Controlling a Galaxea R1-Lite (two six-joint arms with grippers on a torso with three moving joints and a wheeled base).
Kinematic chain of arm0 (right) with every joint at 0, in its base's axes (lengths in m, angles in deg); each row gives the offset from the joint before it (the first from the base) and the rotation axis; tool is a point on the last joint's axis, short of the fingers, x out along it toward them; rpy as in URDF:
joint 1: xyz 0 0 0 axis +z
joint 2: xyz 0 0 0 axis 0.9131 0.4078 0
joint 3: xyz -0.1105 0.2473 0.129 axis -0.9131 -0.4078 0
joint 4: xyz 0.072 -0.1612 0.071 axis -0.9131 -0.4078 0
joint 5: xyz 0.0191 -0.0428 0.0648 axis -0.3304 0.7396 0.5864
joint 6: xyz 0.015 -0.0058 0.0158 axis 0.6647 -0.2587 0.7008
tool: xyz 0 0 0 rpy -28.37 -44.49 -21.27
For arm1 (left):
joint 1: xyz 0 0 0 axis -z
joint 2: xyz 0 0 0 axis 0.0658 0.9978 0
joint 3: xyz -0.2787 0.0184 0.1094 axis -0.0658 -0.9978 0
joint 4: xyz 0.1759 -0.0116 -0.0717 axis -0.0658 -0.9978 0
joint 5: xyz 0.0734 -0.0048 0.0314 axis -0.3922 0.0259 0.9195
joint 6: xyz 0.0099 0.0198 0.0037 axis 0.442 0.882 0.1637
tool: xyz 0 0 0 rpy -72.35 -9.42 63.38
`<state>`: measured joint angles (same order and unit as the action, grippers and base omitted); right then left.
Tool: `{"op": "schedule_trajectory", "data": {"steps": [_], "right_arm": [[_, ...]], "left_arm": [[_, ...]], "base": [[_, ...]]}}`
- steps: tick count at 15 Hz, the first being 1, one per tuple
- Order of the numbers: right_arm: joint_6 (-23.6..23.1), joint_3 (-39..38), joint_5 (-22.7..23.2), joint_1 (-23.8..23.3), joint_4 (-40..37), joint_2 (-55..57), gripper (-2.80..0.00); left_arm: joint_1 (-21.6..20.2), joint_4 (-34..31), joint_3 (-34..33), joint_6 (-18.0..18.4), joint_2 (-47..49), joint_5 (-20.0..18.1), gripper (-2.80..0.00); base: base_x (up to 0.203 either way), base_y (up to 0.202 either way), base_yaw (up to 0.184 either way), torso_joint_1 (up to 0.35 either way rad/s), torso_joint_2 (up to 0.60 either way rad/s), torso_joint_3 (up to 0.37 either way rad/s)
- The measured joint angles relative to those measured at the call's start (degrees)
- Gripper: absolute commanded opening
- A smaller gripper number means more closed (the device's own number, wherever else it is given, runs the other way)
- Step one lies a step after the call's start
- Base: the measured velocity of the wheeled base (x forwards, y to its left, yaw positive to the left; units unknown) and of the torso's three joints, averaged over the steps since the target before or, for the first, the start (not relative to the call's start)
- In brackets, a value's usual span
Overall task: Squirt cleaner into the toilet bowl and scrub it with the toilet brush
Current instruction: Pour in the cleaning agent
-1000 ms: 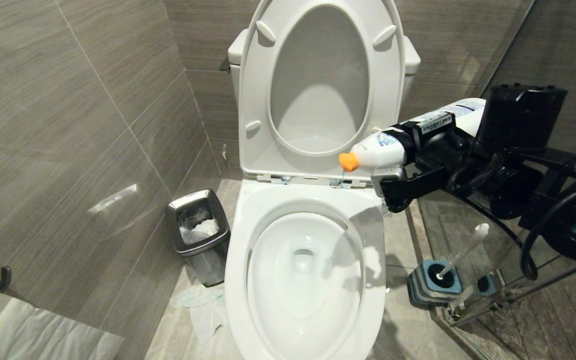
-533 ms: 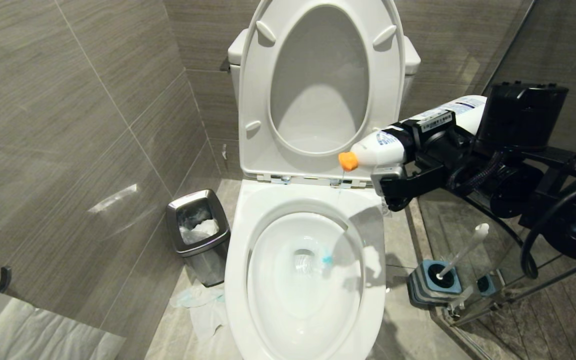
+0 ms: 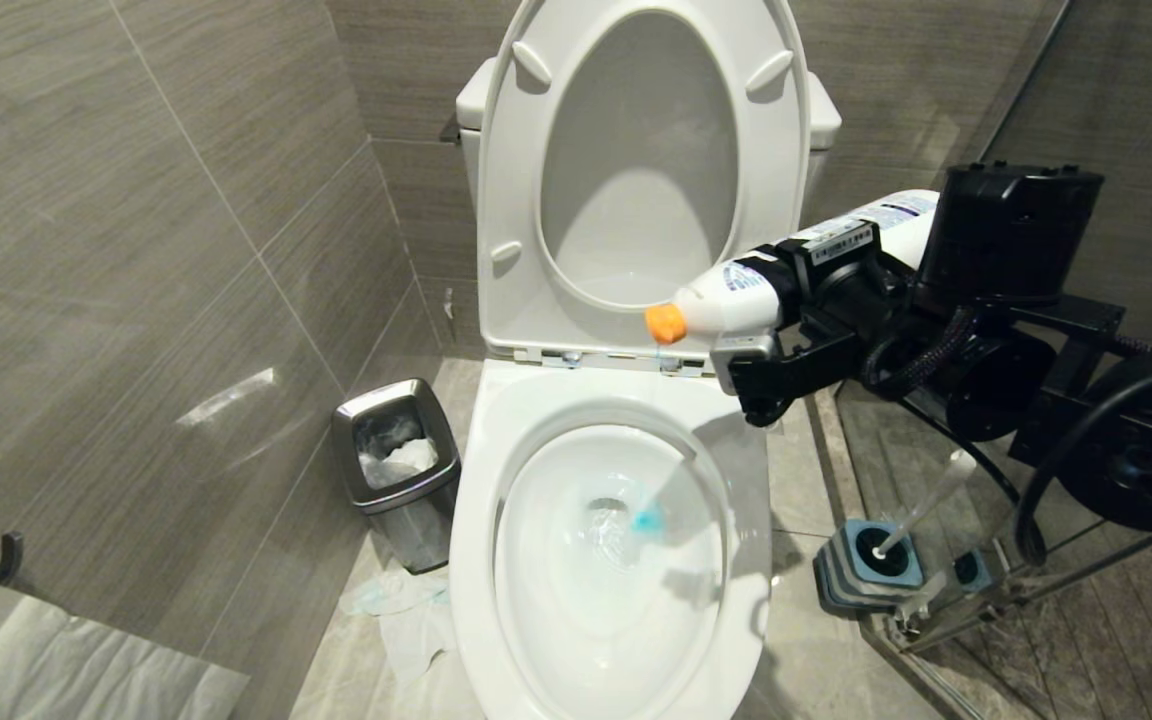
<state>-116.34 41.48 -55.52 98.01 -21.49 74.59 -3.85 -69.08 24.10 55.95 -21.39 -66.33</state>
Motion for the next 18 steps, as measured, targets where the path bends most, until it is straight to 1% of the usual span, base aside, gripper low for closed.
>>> {"op": "schedule_trajectory", "data": {"steps": [6,8,13,18], "right_arm": [[0.0,1.6,-0.5,1.1,0.0,1.6,-2.8],[2.1,1.8,-0.5,1.2,0.1,1.9,-2.8],[12.9,2.0,-0.5,2.6,0.4,2.8,-2.8],[27.4,1.0,-0.6,3.3,1.6,1.3,-2.8]], "left_arm": [[0.0,0.0,0.0,-0.3,0.0,0.1,-2.8],[0.0,0.0,0.0,-0.2,0.0,0.0,-2.8],[0.0,0.0,0.0,-0.1,0.0,0.0,-2.8],[0.0,-0.1,0.0,-0.6,0.0,0.3,-2.8]], "base": [[0.0,0.0,0.0,0.0,0.0,0.0],[0.0,0.0,0.0,0.0,0.0,0.0],[0.0,0.0,0.0,0.0,0.0,0.0],[0.0,0.0,0.0,0.0,0.0,0.0]]}}
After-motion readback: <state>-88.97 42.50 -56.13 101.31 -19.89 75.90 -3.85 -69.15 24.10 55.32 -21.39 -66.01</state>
